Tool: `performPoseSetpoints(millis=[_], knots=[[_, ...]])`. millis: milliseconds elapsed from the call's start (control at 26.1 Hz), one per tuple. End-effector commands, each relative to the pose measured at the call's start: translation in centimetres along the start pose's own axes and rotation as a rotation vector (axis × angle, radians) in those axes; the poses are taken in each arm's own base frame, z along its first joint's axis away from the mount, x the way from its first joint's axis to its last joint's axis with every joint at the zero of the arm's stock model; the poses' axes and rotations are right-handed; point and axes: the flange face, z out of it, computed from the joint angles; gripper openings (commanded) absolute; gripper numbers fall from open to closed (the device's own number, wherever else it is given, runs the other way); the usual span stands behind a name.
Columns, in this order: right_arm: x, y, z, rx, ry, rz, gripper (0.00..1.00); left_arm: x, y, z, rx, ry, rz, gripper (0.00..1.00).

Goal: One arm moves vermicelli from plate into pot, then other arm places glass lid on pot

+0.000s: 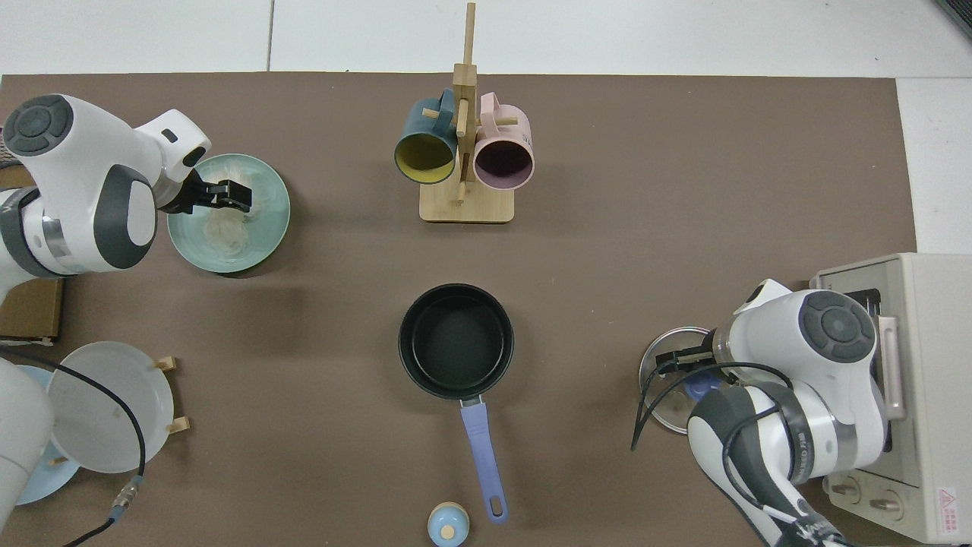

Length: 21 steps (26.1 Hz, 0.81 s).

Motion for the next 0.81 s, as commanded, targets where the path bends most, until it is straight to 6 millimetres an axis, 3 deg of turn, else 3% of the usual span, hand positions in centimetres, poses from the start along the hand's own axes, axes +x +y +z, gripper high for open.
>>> performPoseSetpoints(millis=[0,115,269,345,422,460,652,767], knots=[[-1.2,0.3,1.7,0.014,0.000,0.028,1.00,-2.3,0.2,-0.2,0.015,-0.002,0.004,1.00],[-1.8,0.3,2.0,0.014,-0.013,0.028,1.00,-2.6,0.3,-0.1,0.015,-0.004,0.006,0.86],[-2.4,0.7,2.3,0.015,-0.024,0.027,1.00,-2.7,0.4,0.0,0.016,0.016,-0.011,0.43],[-2.6,0.7,2.3,0.015,-0.026,0.025,1.00,-2.6,0.4,-0.1,0.017,0.027,-0.007,0.16],[-2.6,0.8,2.2,0.014,-0.024,0.026,1.00,-2.5,0.3,-0.3,0.016,0.032,-0.011,0.04],[-2.6,0.8,2.3,0.013,-0.027,0.023,1.00,-2.5,0.3,-0.2,0.015,0.032,-0.010,0.00],[-2.7,0.8,2.3,0.009,-0.030,0.020,0.99,-1.9,0.2,-0.7,0.015,0.046,-0.018,0.00],[-2.7,0.8,2.3,0.006,-0.031,0.017,0.81,-1.8,0.2,-1.0,0.015,0.050,-0.024,0.00]])
